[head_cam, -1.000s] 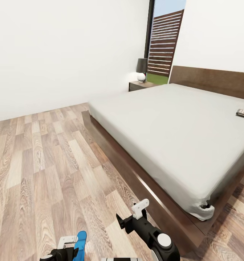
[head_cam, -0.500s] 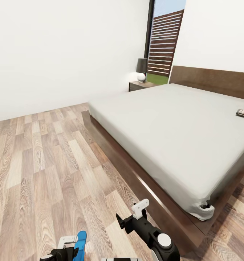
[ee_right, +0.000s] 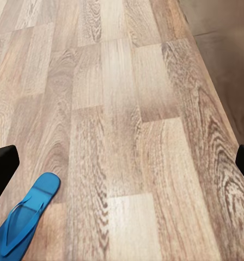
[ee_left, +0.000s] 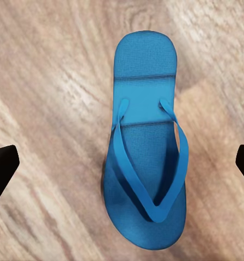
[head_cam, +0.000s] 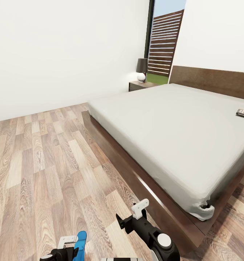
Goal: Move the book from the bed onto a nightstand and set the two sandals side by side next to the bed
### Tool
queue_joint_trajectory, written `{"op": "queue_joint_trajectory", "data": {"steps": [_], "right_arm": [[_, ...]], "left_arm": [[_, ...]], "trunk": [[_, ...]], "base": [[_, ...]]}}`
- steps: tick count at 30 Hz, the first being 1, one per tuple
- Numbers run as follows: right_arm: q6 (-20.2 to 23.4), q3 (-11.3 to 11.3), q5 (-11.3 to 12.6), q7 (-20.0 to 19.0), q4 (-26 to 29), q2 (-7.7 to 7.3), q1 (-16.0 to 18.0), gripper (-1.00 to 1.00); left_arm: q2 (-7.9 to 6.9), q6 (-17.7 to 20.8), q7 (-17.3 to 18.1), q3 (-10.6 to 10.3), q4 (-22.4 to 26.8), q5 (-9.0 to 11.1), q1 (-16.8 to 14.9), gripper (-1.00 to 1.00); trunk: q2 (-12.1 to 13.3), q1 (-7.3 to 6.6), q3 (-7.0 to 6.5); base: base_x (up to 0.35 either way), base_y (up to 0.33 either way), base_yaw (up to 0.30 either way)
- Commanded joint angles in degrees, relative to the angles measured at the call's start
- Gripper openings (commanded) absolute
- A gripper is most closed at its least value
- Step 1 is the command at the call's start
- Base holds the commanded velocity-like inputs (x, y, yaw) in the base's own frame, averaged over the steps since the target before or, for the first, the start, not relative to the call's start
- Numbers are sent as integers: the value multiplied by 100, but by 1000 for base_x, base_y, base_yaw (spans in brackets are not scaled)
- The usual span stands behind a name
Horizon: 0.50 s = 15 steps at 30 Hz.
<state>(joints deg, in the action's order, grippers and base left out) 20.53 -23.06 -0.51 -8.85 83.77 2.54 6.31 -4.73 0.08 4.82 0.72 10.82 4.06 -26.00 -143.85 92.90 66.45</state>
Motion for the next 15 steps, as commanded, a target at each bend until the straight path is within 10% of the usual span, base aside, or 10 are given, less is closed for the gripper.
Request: {"op": "queue_joint_trajectory", "data": {"steps": [1,15], "right_arm": [[31,4,-7,-20,7,2,2,100],[36,9,-9,-20,7,9,2,100]], "left_arm": [[-1,1,27,7,-1,42,-2,100],[-2,1,27,7,-1,42,-2,100]], "trunk": [[-2,-1,5],[-2,-1,5]], "base": [[0,0,0],[0,0,0]]}}
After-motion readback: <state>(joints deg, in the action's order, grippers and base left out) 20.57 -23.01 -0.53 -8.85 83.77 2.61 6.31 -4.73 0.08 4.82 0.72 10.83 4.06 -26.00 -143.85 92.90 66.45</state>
